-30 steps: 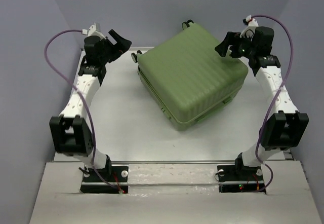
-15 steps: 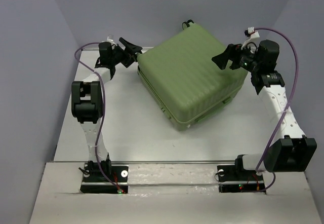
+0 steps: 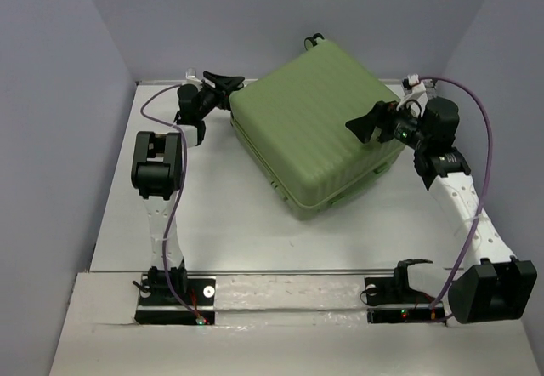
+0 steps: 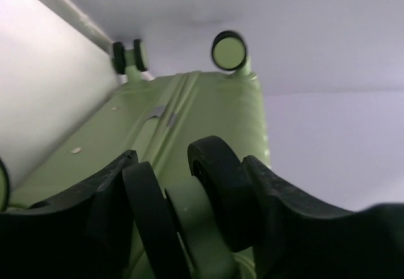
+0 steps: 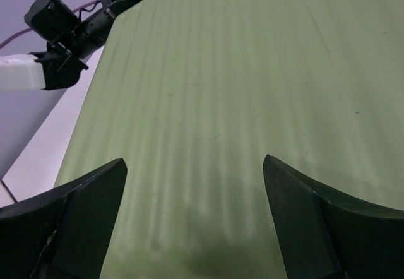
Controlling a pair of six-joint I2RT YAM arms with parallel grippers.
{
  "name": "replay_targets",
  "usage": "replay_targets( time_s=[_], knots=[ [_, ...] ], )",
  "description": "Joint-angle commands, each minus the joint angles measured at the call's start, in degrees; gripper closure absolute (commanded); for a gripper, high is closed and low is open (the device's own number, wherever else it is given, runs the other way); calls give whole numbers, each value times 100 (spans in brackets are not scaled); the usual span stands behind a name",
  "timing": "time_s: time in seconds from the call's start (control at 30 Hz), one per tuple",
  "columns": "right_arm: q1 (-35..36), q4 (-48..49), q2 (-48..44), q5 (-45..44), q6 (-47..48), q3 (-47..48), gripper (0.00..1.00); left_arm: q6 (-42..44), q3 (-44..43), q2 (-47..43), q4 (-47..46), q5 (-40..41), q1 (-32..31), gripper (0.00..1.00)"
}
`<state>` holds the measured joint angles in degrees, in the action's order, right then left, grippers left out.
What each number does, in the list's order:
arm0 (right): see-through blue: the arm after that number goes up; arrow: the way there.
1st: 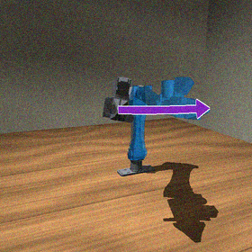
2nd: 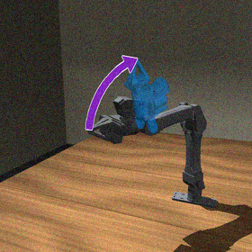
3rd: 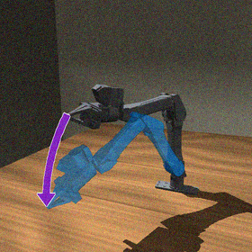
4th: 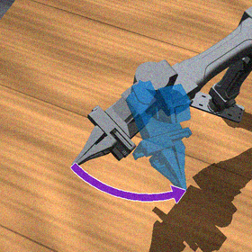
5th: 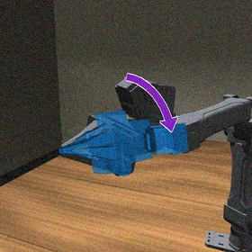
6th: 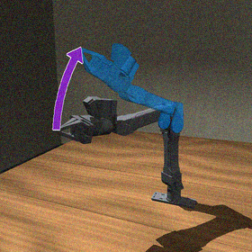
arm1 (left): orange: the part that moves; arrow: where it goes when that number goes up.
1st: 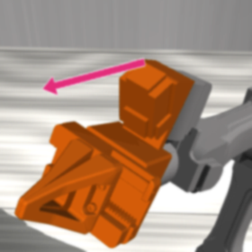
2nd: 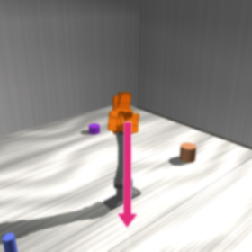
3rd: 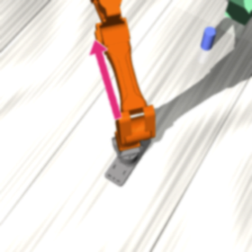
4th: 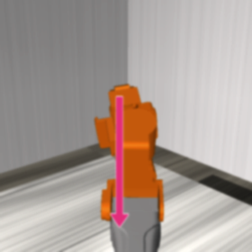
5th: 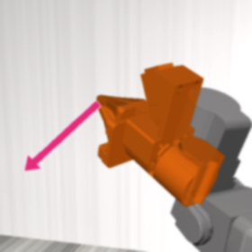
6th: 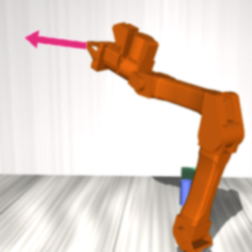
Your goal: Pack the luggage
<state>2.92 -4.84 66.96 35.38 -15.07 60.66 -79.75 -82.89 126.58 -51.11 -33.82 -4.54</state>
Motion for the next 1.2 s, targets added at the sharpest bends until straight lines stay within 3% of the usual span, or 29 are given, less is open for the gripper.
replay_targets(
  time_s=[0.0, 0.03, 0.07, 0.1, 0.33, 0.6, 0.77, 0.87, 0.97, 1.0, 1.07, 1.13, 1.17],
  knots=[
    [235, 423, -393, -145, -242, -449, 6, -885, 72, -371, -1823, -45, 58, 65],
    [323, 423, -446, -197, -259, -520, 6, -885, 28, -397, -1797, -71, 67, 73],
    [323, 423, -482, -285, -286, -590, 6, -850, -68, -467, -1693, -115, 84, 88],
    [384, 423, -526, -329, -303, -660, 6, -806, -130, -512, -1587, -133, 93, 94],
    [438, 423, -579, -778, -409, -1039, 5, -218, -885, -1301, -550, -291, 137, 94],
    [438, 423, -517, -725, -400, -951, 4, 749, -1985, -1883, 1576, -204, 137, 94],
    [490, 362, -675, -777, -374, -1048, 4, 1057, -1389, -2155, 1754, -177, 172, 94],
    [490, 247, -1114, -1599, -426, -1258, 4, 1268, -572, -2340, 1754, -169, 225, 94],
    [490, 10, -1482, -2444, -646, -1408, 21, 1549, 182, -2419, 1605, -98, 260, 94],
    [490, -17, -1536, -2578, -777, -1443, 46, 1532, 334, -2402, 1517, -116, 286, 94],
    [490, -218, -1685, -3234, -918, -1504, 74, 1471, 676, -2349, 1281, -168, 321, 94],
    [490, -350, -1835, -3850, -980, -1584, 90, 1470, 835, -2358, 1183, -142, 348, 94],
    [490, -429, -1914, -4150, -1006, -1619, 93, 1514, 949, -2375, 1174, -125, 357, 94]
  ],
)
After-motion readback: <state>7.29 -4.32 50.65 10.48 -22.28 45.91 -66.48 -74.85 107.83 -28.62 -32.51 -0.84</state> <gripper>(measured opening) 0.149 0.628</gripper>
